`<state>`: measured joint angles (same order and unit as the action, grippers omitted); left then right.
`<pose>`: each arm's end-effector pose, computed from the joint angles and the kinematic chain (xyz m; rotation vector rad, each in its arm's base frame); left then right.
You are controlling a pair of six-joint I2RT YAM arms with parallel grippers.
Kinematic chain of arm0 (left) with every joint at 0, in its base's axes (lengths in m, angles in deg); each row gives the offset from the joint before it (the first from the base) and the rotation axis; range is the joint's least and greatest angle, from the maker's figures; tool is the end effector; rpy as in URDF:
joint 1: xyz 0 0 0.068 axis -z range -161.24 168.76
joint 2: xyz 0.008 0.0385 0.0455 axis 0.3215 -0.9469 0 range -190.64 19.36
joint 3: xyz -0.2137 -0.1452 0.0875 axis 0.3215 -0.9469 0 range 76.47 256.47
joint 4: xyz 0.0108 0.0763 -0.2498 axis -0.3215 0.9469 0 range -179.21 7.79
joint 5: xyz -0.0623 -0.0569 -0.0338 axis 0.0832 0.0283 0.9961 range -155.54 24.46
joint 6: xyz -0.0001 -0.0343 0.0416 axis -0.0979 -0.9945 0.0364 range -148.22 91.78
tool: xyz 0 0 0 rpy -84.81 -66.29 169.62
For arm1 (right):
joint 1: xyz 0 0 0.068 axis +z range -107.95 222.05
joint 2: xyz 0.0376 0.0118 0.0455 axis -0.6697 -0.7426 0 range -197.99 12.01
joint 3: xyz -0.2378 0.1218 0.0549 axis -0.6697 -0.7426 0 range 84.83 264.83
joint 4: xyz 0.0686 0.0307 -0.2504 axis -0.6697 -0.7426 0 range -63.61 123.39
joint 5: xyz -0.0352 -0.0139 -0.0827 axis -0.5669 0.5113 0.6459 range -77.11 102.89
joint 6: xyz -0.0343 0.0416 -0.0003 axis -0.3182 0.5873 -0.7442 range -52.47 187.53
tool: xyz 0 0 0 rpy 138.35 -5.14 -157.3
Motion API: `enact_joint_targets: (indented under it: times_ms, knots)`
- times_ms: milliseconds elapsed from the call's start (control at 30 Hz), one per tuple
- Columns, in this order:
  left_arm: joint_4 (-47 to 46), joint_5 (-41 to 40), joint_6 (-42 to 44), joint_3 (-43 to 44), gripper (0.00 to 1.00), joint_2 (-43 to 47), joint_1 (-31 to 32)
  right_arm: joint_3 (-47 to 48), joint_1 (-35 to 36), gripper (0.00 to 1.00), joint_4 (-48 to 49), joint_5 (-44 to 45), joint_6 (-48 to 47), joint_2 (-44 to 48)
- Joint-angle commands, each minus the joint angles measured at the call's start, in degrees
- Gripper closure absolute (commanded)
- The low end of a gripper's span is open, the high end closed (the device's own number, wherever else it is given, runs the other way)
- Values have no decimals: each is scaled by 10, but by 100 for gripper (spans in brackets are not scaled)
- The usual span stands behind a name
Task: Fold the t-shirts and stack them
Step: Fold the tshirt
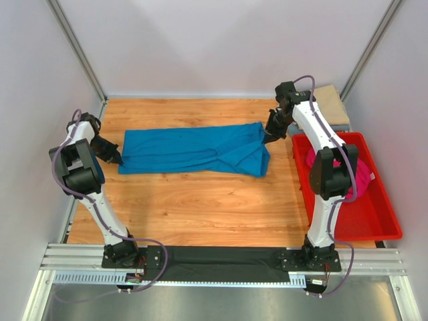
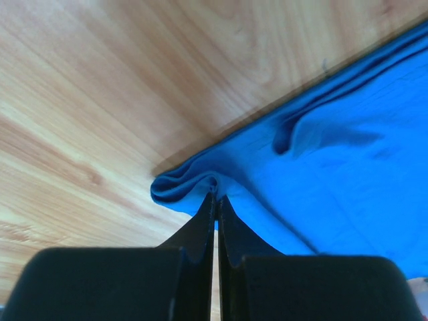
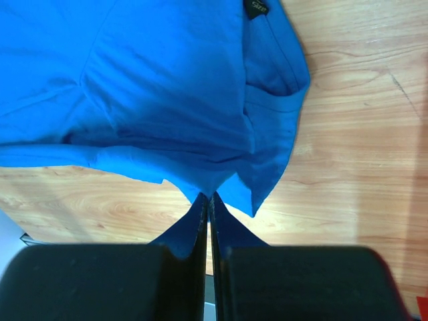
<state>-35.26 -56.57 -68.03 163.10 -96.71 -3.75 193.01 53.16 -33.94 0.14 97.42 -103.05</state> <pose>0.3637 0.1447 0.1739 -1.5612 2.6087 -0.2621 0.4026 0.0871 0.2782 0.4330 2.8964 0.4485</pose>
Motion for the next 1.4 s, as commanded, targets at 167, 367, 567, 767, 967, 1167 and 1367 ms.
enact_joint_targets:
  times_ms: [167, 367, 567, 767, 967, 1167, 1367]
  knots:
    - [43, -26, -18, 60, 100, -15, 4, 12, -36, 100, -9, 19, -18, -15]
    - [51, -24, -19, 78, 100, -48, 4, 40, -43, 100, 3, -7, -28, -45]
    - [63, -22, -22, 101, 100, -56, 5, 52, -43, 100, 4, -9, -22, -67]
    - [52, -12, -25, 115, 100, -57, 7, 74, -43, 100, 4, -12, -19, -93]
    - [63, -10, -26, 136, 70, -66, 7, 114, -43, 92, -1, -17, -14, -132]
    - [47, -37, -6, 158, 51, -15, 7, 221, -43, 95, 13, -65, -21, -183]
    - [50, -73, 32, 129, 48, 27, 13, 193, -43, 93, 62, -92, -7, -190]
